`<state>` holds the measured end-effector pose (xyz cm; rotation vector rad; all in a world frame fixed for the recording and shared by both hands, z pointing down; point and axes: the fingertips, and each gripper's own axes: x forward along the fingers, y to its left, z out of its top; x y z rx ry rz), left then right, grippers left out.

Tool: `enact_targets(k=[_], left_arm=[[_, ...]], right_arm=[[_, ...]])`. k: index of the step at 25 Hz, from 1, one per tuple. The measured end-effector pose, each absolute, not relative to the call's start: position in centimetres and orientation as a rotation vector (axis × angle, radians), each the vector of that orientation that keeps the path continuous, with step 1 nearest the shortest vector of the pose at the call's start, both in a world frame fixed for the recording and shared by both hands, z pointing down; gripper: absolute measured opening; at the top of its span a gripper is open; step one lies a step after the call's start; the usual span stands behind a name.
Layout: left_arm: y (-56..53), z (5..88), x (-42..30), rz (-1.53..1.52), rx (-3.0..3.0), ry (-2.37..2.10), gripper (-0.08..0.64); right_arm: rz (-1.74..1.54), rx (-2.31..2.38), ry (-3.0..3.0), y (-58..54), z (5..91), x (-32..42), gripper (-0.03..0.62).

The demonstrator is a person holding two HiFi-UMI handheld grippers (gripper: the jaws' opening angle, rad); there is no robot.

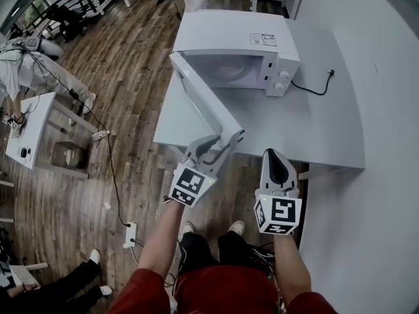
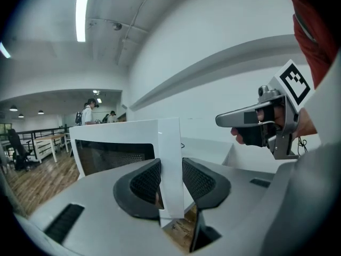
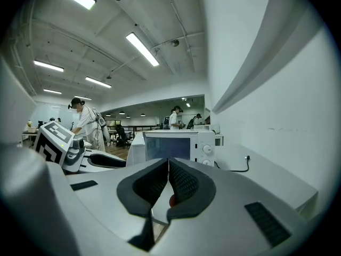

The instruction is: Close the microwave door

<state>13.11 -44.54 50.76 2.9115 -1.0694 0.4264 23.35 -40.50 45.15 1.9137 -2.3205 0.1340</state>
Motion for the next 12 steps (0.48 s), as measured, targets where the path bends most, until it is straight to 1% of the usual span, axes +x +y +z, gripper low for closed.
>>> enact_targets(k=[12], left_arm=[[-47.7, 51.1, 17.5, 0.394, 2.796, -1.323, 0.144]], right_arm=[[0.060, 1.944, -2.330, -41.5, 44.5, 29.5, 0.028]])
